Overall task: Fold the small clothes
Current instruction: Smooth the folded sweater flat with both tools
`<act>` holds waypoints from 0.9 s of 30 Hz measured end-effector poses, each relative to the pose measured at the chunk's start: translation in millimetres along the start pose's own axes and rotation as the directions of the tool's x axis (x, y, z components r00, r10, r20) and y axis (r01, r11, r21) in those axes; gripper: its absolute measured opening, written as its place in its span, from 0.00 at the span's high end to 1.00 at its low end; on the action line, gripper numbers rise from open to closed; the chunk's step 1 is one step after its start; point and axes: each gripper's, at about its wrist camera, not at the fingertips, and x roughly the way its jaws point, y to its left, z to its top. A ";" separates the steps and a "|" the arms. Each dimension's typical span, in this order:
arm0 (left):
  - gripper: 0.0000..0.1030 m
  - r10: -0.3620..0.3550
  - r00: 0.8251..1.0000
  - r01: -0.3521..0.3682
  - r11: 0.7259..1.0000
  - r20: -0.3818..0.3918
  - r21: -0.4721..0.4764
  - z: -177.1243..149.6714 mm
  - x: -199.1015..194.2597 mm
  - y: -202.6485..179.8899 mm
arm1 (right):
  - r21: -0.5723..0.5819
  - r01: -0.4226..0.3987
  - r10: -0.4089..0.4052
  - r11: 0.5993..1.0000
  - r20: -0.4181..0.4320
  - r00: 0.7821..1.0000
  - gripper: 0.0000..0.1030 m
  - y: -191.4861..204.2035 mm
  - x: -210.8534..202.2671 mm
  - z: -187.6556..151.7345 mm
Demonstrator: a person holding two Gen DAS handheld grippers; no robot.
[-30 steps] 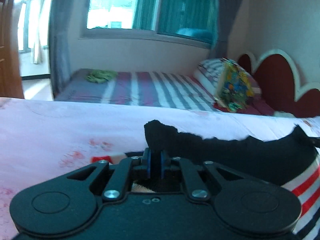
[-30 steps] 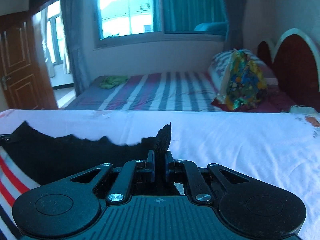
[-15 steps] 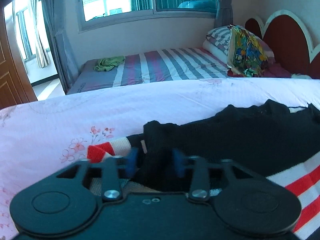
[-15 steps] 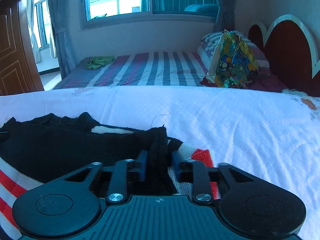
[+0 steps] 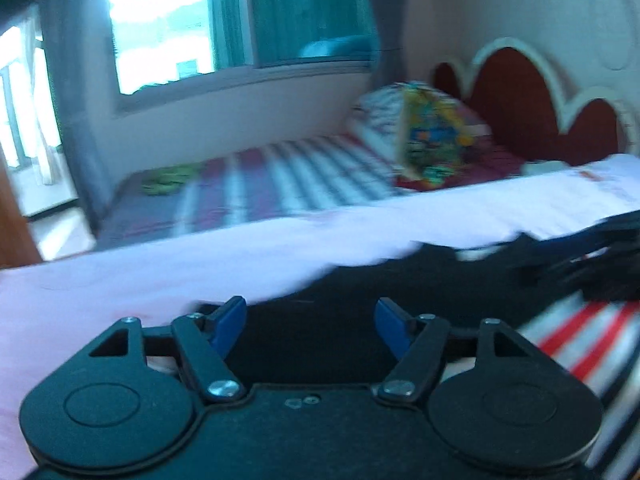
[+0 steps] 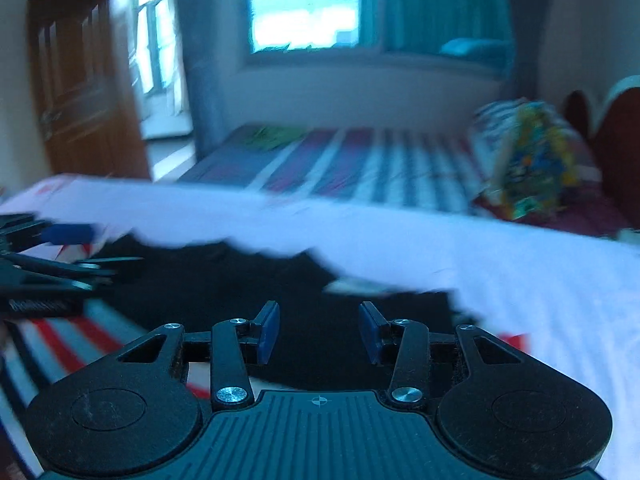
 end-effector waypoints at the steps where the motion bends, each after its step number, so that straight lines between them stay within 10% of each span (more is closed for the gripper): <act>1: 0.32 -0.022 1.000 0.022 1.000 -0.012 0.000 -2.3 2.8 -8.7 | -0.012 -0.007 0.006 1.000 -0.016 1.000 0.58 6.6 5.3 -3.2; 8: 0.28 -0.054 0.995 0.050 0.998 -0.086 -0.047 -32.6 23.7 -11.7 | -0.043 0.053 -0.056 0.998 -0.062 0.997 0.58 3.7 10.6 -29.3; 19: 0.27 0.136 0.988 -0.144 0.983 -0.077 -0.115 -44.7 -8.5 72.7 | 0.082 0.226 -0.224 0.971 -0.039 0.974 0.58 -59.0 -32.6 -44.5; 27: 0.25 -0.044 0.999 0.043 0.998 -0.023 -0.049 -45.4 -38.3 -13.8 | -0.072 -0.015 0.012 0.997 -0.032 0.999 0.58 34.9 -45.9 -48.6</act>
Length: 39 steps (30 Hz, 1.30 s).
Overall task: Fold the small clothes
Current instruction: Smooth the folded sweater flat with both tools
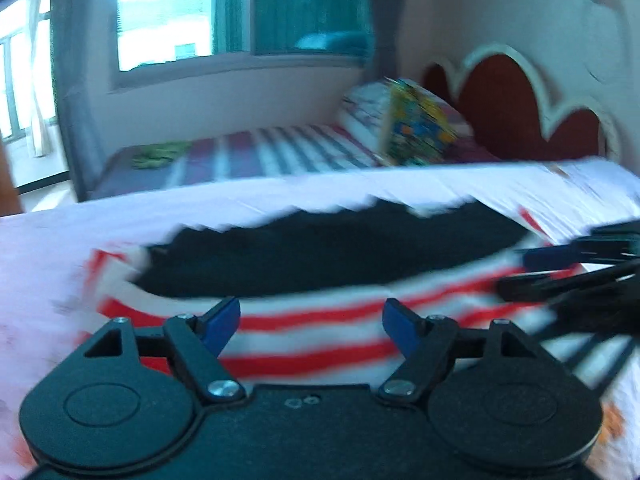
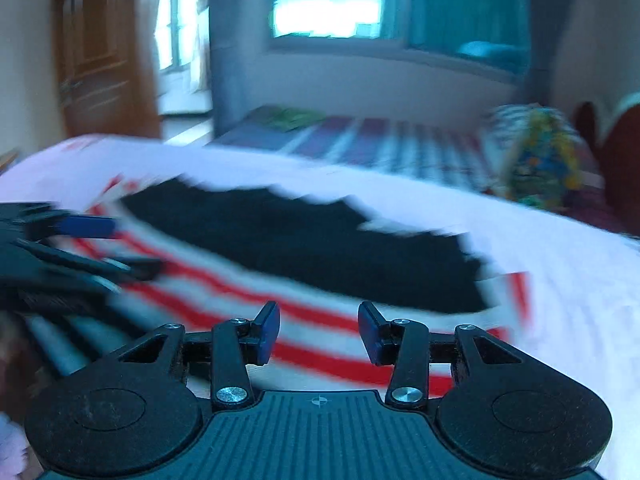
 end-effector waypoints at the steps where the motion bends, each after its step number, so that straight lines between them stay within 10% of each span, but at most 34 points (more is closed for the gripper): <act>1: 0.27 -0.005 1.000 0.006 1.000 -0.014 0.016 -4.1 2.1 -9.1 | -0.009 -0.002 0.002 1.000 -0.013 1.000 0.60 7.9 3.4 -3.1; 16: 0.28 0.078 0.993 -0.082 0.996 -0.093 -0.044 -40.2 -28.2 57.3 | 0.152 0.220 -0.200 0.964 -0.136 0.970 0.63 -42.5 -34.1 -35.8; 27: 0.27 -0.057 0.995 0.048 0.993 -0.085 -0.104 -41.4 -45.1 4.1 | 0.140 0.080 -0.065 0.987 -0.109 0.992 0.63 60.6 -43.3 -26.6; 39: 0.27 0.052 0.993 -0.060 0.996 -0.109 -0.072 -65.6 -57.7 31.8 | 0.195 0.240 -0.202 0.951 -0.198 0.959 0.63 6.0 -71.2 -72.9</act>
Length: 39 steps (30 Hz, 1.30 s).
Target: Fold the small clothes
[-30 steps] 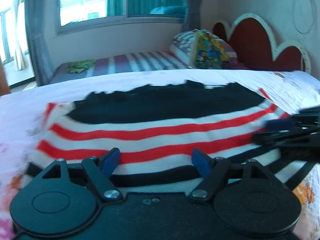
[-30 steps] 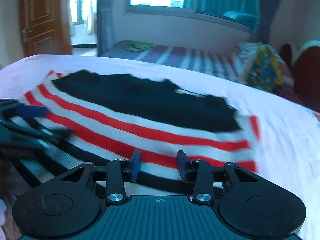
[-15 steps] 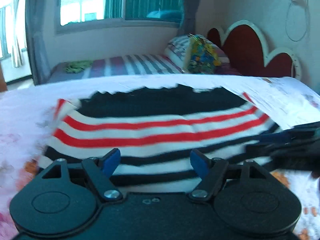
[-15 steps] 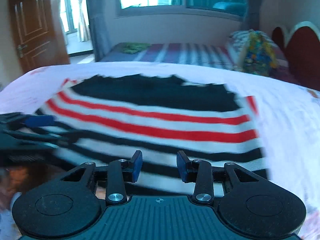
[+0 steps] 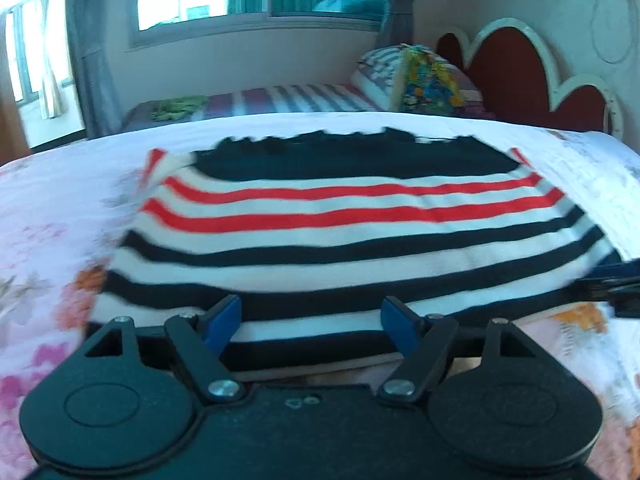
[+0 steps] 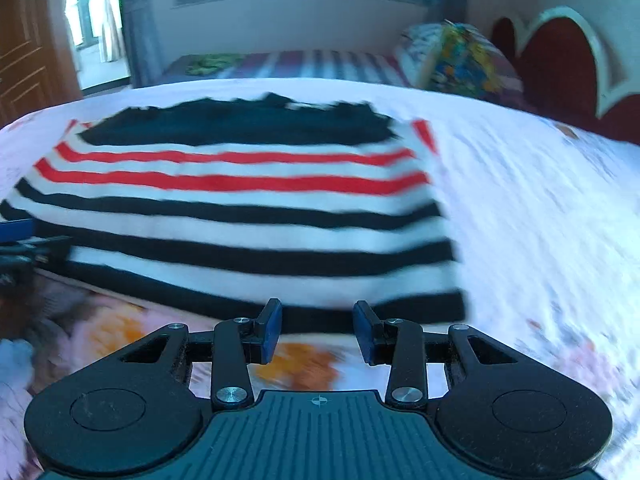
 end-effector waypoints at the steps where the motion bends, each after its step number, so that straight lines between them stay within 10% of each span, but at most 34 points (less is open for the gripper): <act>1: 0.26 0.006 1.000 -0.006 1.000 -0.002 -0.014 -1.5 -0.9 7.5 | 0.014 -0.008 0.008 1.000 -0.003 1.000 0.63 -7.7 -2.5 -1.5; 14: 0.27 0.026 0.999 -0.027 0.996 -0.020 -0.085 -1.7 -1.4 25.8 | 0.145 0.023 -0.030 0.989 0.042 0.999 0.64 -58.8 -19.7 9.1; 17: 0.27 0.018 1.000 -0.020 0.996 -0.022 -0.083 -1.2 -0.9 27.4 | 0.125 0.034 -0.039 0.992 0.031 0.999 0.95 -57.9 -18.5 7.7; 28: 0.25 0.042 0.999 -0.043 0.997 -0.013 -0.064 -6.6 -0.9 28.9 | 0.082 0.050 -0.049 0.995 -0.008 0.999 1.00 -57.5 -18.2 -6.7; 39: 0.29 0.104 0.994 -0.097 0.975 0.025 -0.200 -18.9 -45.7 61.1 | 0.093 -0.048 0.034 0.994 0.150 0.988 1.00 -46.4 -60.5 5.4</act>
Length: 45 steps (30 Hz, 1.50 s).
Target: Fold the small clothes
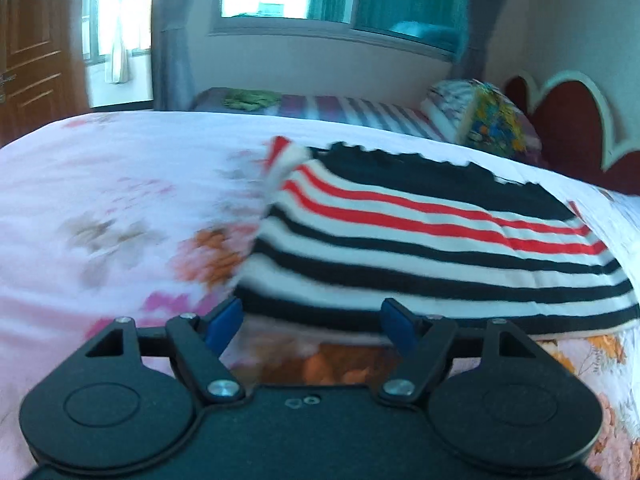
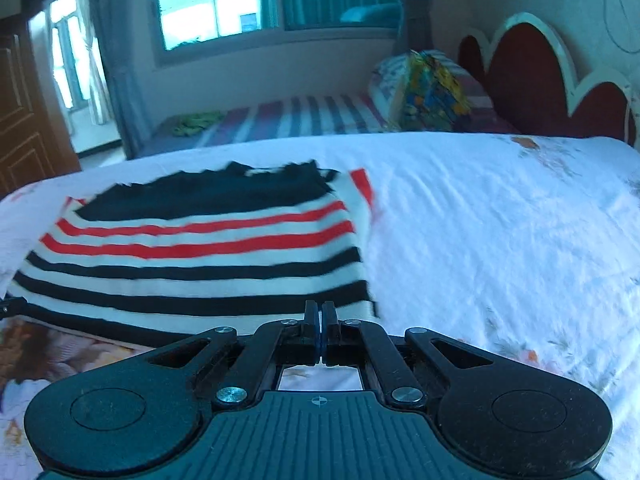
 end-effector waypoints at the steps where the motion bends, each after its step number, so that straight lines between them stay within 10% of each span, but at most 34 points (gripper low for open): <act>1: 0.29 -0.017 1.000 0.017 1.000 0.015 -0.003 -2.6 -6.4 1.3 | -0.005 -0.010 0.010 1.000 0.004 1.000 1.00 2.9 -0.8 0.2; 5: 0.31 -0.093 0.996 0.093 0.991 0.005 -0.096 -12.5 -13.5 7.6 | 0.000 -0.058 0.058 0.998 -0.001 0.998 1.00 15.8 2.2 0.3; 7: 0.49 -0.143 0.990 0.136 0.964 -0.015 -0.227 -14.3 -3.1 17.1 | 0.019 -0.083 0.083 0.996 -0.011 0.997 1.00 22.0 7.1 1.8; 17: 0.49 -0.247 0.957 0.288 0.723 0.154 -0.628 -12.9 53.3 51.1 | 0.049 -0.209 0.210 0.977 -0.028 0.977 1.00 55.2 41.3 25.7; 30: 0.81 -0.173 0.980 0.193 0.711 0.098 -0.676 15.9 92.5 40.9 | -0.021 -0.330 0.327 0.944 -0.085 0.941 1.00 105.6 119.0 38.5; 35: 0.85 -0.272 0.931 0.363 0.638 0.243 -0.679 10.1 77.9 56.2 | -0.059 -0.280 0.274 0.958 -0.093 0.957 1.00 126.9 129.7 31.8; 45: 0.85 -0.311 0.934 0.342 0.635 0.177 -0.692 -3.3 95.5 67.9 | 0.003 -0.246 0.245 0.969 -0.092 0.965 1.00 130.8 145.4 49.5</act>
